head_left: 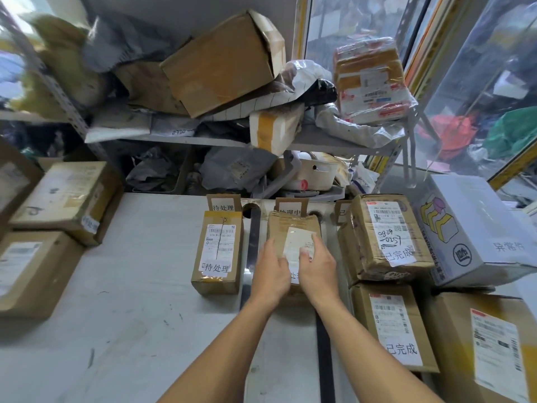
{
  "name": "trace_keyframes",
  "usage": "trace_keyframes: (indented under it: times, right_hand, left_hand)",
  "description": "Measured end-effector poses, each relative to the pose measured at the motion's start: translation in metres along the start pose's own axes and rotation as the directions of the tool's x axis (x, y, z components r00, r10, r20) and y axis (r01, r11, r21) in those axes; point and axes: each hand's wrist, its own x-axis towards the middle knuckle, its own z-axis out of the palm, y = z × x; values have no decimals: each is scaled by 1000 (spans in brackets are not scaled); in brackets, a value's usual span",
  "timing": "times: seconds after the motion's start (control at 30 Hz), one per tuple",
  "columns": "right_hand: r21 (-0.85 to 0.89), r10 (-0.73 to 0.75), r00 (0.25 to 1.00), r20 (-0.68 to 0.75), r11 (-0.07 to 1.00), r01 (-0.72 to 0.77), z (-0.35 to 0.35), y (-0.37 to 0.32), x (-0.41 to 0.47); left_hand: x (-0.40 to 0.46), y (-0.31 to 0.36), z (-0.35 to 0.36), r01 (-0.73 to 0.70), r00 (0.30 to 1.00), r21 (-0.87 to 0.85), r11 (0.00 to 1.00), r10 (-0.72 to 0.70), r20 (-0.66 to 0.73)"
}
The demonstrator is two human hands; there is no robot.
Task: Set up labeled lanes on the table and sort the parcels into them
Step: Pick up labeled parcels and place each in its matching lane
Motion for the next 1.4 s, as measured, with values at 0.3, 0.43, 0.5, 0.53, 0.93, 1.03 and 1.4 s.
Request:
trace_keyframes:
  times: [0.3, 0.43, 0.5, 0.53, 0.93, 1.03, 1.4]
  right_hand:
    - [199, -241, 970, 40, 953, 229, 36, -97, -29]
    - [182, -301, 949, 96, 942, 281, 78, -140, -49]
    - [179, -327, 935, 135, 937, 301, 107, -162, -61]
    - [174, -334, 929, 158, 936, 307, 123, -173, -67]
    - [125, -158, 797, 583, 987, 104, 358, -287, -151]
    - [85, -26, 741, 671, 996, -42, 409, -288, -165]
    - [96, 129, 721, 681, 960, -263, 478, -272, -175]
  left_hand:
    - [-1, -9, -112, -40, 976, -28, 999, 33, -214]
    - [-3, -34, -173, -13, 958, -29, 1000, 4, -285]
    - [-6, -51, -208, -7, 949, -28, 1000, -2, -316]
    - [-7, -61, -226, 0, 944, -34, 999, -12, -330]
    - [-30, -232, -464, 294, 799, -88, 952, -295, -524]
    - [-31, -279, -502, 376, 770, -115, 919, -379, -513]
    - [-17, -351, -520, 454, 838, -84, 887, -457, -298]
